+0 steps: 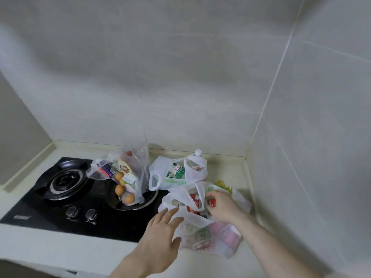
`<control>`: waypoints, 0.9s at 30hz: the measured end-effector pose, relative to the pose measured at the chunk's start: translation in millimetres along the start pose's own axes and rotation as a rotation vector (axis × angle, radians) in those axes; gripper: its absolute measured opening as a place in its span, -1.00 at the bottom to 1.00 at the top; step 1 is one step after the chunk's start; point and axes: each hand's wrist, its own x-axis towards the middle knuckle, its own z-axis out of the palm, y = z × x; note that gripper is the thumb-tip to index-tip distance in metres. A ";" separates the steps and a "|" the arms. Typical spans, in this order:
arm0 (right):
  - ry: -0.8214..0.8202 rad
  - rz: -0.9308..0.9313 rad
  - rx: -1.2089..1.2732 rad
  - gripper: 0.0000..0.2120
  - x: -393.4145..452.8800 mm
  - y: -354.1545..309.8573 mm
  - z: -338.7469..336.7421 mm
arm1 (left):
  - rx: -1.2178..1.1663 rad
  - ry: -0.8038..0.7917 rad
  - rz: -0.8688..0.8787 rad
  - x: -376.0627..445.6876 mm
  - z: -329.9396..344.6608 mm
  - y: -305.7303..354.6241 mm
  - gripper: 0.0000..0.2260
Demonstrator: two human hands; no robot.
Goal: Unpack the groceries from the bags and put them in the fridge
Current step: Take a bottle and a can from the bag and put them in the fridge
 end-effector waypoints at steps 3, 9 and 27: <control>-0.107 0.046 -0.076 -0.80 41.5 19.6 21.3 | 0.017 -0.036 -0.014 10.5 7.8 3.8 -0.46; -0.175 0.103 -0.214 -0.63 67.7 31.5 36.3 | -0.019 -0.095 -0.039 34.1 13.3 4.6 -0.49; 0.133 0.108 0.039 -0.55 77.9 46.8 6.6 | -0.070 -0.268 -0.188 157.9 33.5 -7.3 -0.42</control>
